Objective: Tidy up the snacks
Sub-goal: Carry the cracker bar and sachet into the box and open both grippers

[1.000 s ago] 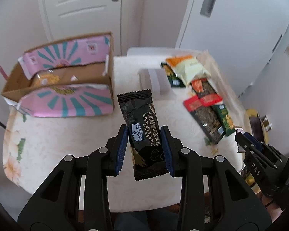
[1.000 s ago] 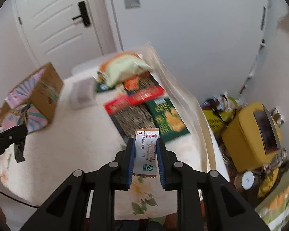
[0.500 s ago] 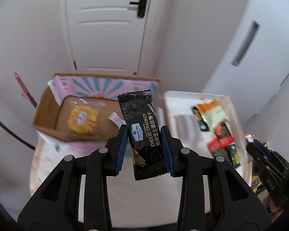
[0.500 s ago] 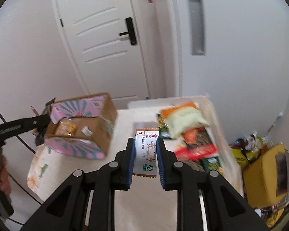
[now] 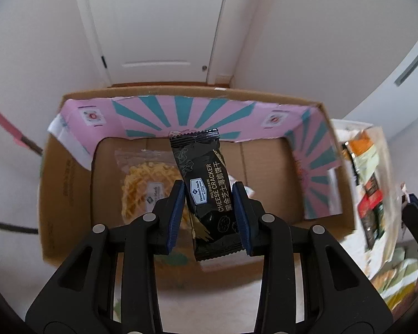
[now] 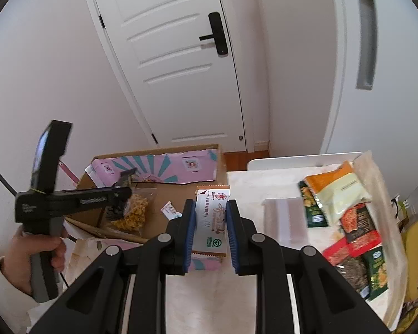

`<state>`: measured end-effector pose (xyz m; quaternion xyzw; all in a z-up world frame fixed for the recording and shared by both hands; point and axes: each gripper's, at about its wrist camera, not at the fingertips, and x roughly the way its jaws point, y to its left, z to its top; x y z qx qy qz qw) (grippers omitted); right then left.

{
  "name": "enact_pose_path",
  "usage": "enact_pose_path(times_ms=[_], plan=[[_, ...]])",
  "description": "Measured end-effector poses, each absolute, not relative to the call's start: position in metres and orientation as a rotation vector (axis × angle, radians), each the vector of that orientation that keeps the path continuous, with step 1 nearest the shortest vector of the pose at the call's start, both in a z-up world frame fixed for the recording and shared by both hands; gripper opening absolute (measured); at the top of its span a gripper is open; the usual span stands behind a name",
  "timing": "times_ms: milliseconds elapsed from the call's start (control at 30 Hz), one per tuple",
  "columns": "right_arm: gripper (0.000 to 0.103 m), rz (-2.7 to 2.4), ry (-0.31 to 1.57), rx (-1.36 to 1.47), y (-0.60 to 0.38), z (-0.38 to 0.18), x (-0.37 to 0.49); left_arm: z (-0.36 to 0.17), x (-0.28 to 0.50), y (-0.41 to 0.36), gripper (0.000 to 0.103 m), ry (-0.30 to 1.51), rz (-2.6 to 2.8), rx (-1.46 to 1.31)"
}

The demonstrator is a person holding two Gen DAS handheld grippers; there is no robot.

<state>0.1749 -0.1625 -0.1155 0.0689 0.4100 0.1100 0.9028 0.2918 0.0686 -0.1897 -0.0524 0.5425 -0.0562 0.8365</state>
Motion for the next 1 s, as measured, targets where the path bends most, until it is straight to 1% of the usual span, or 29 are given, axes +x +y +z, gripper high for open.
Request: enact_pose_path(times_ms=[133, 167, 200, 233, 267, 467, 733, 1000], plan=[[0.020, 0.215, 0.869, 0.137, -0.147, -0.122, 0.182, -0.201, 0.303, 0.073, 0.033, 1.176, -0.122, -0.086], [0.020, 0.211, 0.874, 0.138, -0.145, -0.123, 0.183, -0.202, 0.304, 0.073, 0.036, 1.177, -0.123, -0.072], [0.020, 0.207, 0.877, 0.139, -0.143, -0.125, 0.184, -0.202, 0.305, 0.073, 0.042, 1.174, -0.125, -0.063], [0.020, 0.204, 0.879, 0.139, -0.141, -0.126, 0.185, -0.202, 0.306, 0.073, 0.070, 1.170, -0.122, -0.049], [0.020, 0.202, 0.882, 0.140, -0.140, -0.127, 0.187, -0.202, 0.306, 0.073, 0.102, 1.168, -0.119, -0.041], [0.020, 0.209, 0.896, 0.138, -0.134, -0.130, 0.195, -0.192, 0.298, 0.082, 0.103, 1.135, -0.096, -0.030], [0.020, 0.305, 0.913, 0.102, -0.118, -0.123, 0.222, -0.157, 0.261, 0.090, 0.103, 1.066, -0.037, -0.008], [0.020, 0.424, 1.031, 0.074, -0.091, -0.134, 0.276, -0.140, 0.237, 0.097, 0.103, 0.996, 0.049, -0.003]])
